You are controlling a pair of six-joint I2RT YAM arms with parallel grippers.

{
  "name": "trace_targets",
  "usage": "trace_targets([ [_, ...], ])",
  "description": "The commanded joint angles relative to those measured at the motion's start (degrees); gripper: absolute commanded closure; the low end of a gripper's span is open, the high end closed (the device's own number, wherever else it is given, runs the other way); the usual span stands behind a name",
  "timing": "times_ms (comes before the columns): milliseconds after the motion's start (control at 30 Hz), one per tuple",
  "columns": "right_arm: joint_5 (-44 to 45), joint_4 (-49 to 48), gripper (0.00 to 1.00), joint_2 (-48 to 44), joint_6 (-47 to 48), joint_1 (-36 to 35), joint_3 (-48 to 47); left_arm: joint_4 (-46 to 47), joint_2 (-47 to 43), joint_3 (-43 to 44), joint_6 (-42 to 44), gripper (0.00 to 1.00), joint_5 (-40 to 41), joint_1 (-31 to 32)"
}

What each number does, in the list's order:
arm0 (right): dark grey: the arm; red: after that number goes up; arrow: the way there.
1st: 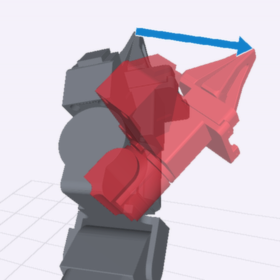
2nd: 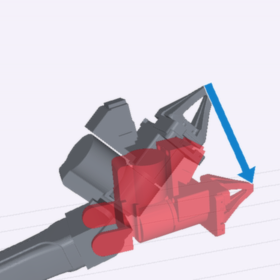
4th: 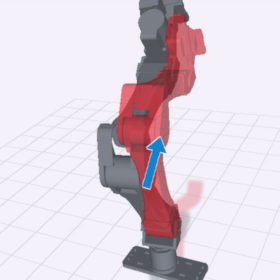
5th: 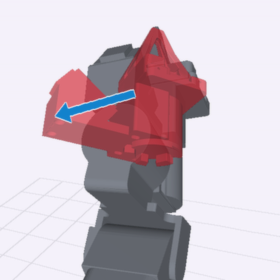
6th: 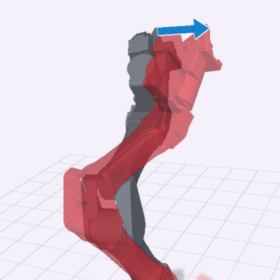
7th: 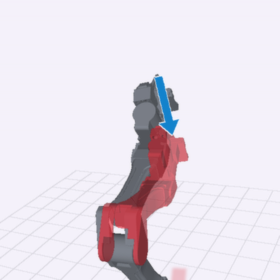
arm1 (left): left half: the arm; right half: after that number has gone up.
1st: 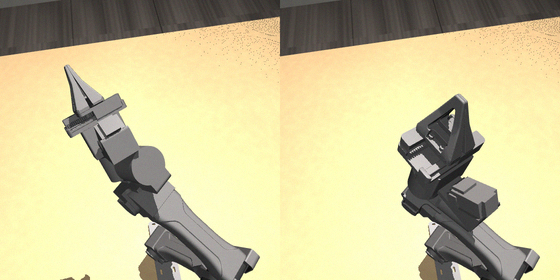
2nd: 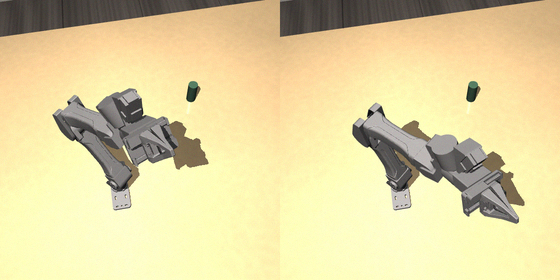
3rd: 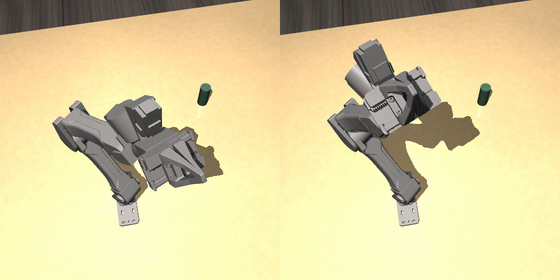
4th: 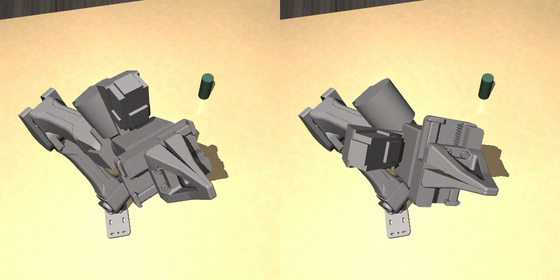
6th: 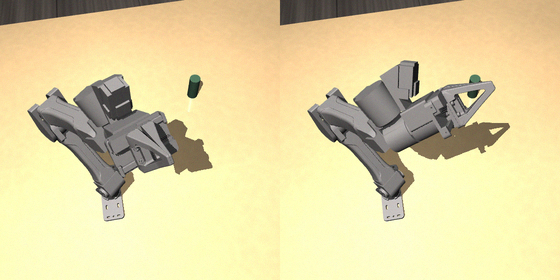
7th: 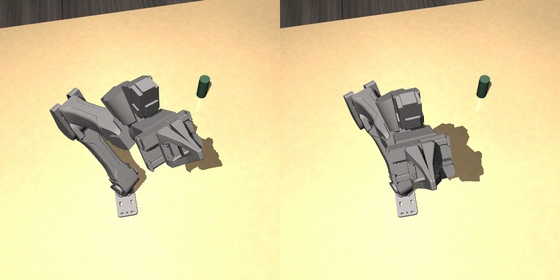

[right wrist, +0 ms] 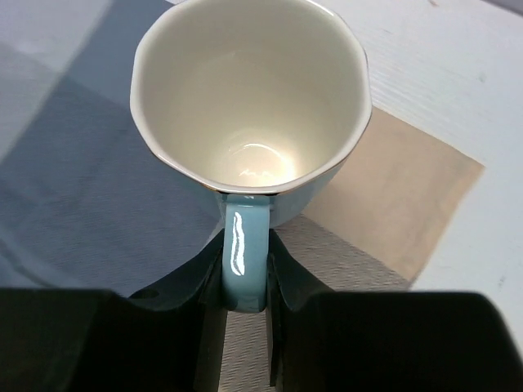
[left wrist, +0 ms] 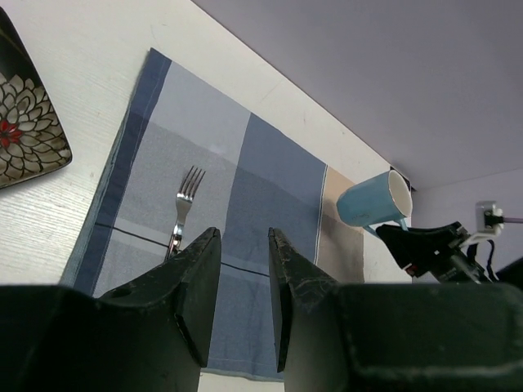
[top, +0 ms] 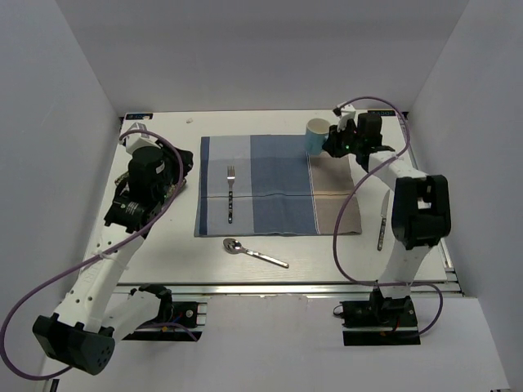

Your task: Set the dinner table for one person

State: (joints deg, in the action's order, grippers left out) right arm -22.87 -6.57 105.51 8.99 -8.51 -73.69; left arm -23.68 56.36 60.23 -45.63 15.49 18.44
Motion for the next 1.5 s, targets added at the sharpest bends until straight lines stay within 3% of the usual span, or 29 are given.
trace_targets([
  [0,0.19,-6.79,1.0,2.76,1.29,2.0,-6.37,0.75,-1.69,-1.43,-1.57,0.6,-0.19,-0.33],
  [400,2.83,-9.6,1.0,9.97,3.13,2.98,-10.68,-1.19,-2.13,-4.24,-3.06,0.6,0.16,-0.33],
  [733,2.57,-10.83,1.0,9.27,5.33,3.15,-6.82,-1.63,-1.96,-5.21,-3.33,0.59,0.77,-0.33],
  [833,2.48,-11.27,0.83,8.4,6.38,3.15,-4.19,-1.54,-1.69,-5.38,-3.24,0.59,0.95,-0.33],
  [1100,2.66,-11.54,0.62,6.11,7.79,3.06,0.12,-0.49,-0.02,-5.73,-3.07,0.58,0.16,-0.33],
  [1133,2.66,-11.62,0.47,5.85,7.88,3.06,0.56,-0.31,0.24,-5.65,-2.89,0.57,0.16,-0.24],
  [1233,3.18,-11.71,0.22,3.22,8.14,3.15,2.58,-0.66,0.77,-5.56,-2.63,0.55,0.51,-0.33],
  [1333,4.15,-11.71,0.11,0.41,8.14,3.5,4.6,-1.19,1.56,-5.56,-2.45,0.49,1.3,-0.24],
  [1467,6.61,-10.84,0.11,-4.07,6.92,5.08,5.75,-4.17,4.88,-4.34,-2.45,0.42,1.57,-2.16],
])
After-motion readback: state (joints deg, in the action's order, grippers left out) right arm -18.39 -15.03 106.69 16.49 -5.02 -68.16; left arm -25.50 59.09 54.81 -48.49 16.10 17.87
